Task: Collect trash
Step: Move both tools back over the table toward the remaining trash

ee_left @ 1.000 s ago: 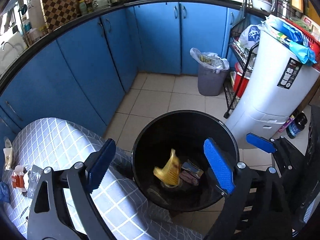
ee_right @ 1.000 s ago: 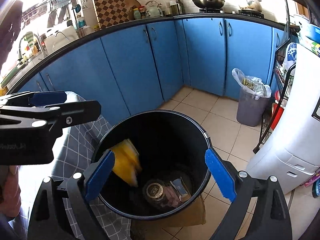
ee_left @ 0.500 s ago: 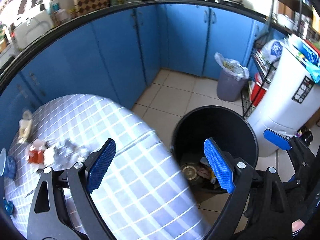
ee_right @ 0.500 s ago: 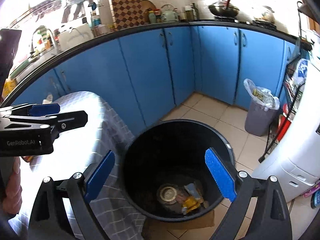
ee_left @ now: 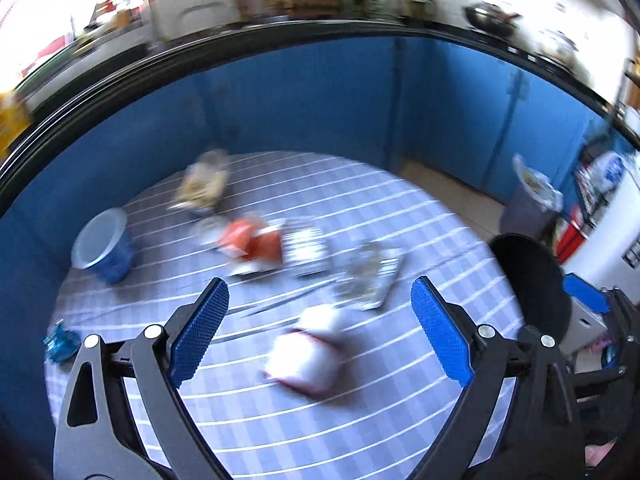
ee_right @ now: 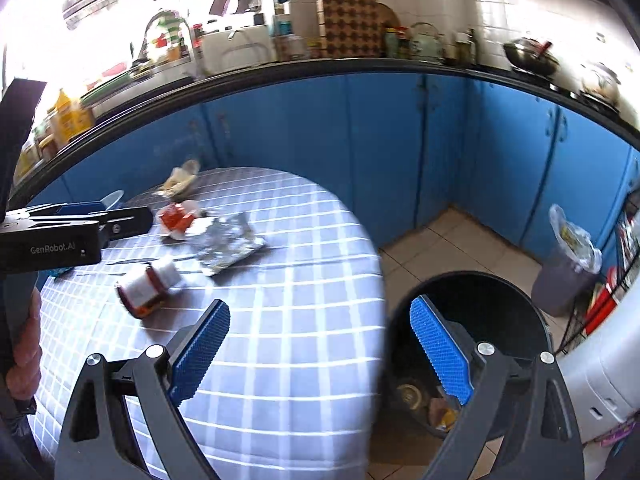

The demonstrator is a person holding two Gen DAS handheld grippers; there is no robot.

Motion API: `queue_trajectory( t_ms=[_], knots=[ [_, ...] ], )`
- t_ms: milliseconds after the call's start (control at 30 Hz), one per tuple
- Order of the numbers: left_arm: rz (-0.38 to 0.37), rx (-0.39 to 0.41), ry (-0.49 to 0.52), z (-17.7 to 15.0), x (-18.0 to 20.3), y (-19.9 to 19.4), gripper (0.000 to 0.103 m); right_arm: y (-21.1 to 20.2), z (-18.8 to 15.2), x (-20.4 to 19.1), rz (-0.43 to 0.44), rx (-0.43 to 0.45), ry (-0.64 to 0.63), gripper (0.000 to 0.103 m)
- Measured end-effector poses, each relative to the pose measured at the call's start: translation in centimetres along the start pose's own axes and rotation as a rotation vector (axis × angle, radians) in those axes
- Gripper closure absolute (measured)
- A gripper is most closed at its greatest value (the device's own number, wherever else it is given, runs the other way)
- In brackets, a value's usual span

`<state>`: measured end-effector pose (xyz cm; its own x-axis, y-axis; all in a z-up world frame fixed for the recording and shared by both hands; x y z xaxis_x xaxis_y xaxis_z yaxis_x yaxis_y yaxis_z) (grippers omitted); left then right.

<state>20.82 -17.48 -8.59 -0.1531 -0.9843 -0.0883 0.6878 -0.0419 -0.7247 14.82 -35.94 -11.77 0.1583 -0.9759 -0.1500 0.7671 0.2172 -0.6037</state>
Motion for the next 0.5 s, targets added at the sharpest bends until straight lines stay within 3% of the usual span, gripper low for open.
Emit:
queue_trajectory(
  t_ms=[333,500],
  knots=[
    [0.242,-0.044,-0.201,-4.9,-16.1,0.4,0.01,4.2,2.0,-6.4,0.032,-0.044,-0.048,0.014],
    [0.315,-0.083,-0.292,-7.4,-22.9,1.3,0.01,6.0,2.3,-9.6,0.089,-0.077,-0.04,0.014]
  ],
)
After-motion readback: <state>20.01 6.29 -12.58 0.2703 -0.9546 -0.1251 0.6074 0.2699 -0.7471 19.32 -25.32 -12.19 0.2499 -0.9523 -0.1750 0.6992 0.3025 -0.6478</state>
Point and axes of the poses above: each gripper's, at about its wrist camera, not at the fingertips, and y roughly the way its jaws point, x to its right, z to its top, the point moved 4 cm from there along y, roughly the way its jaws point, and after that the axes turned 4 degrees about z, right-handed, at the moved point
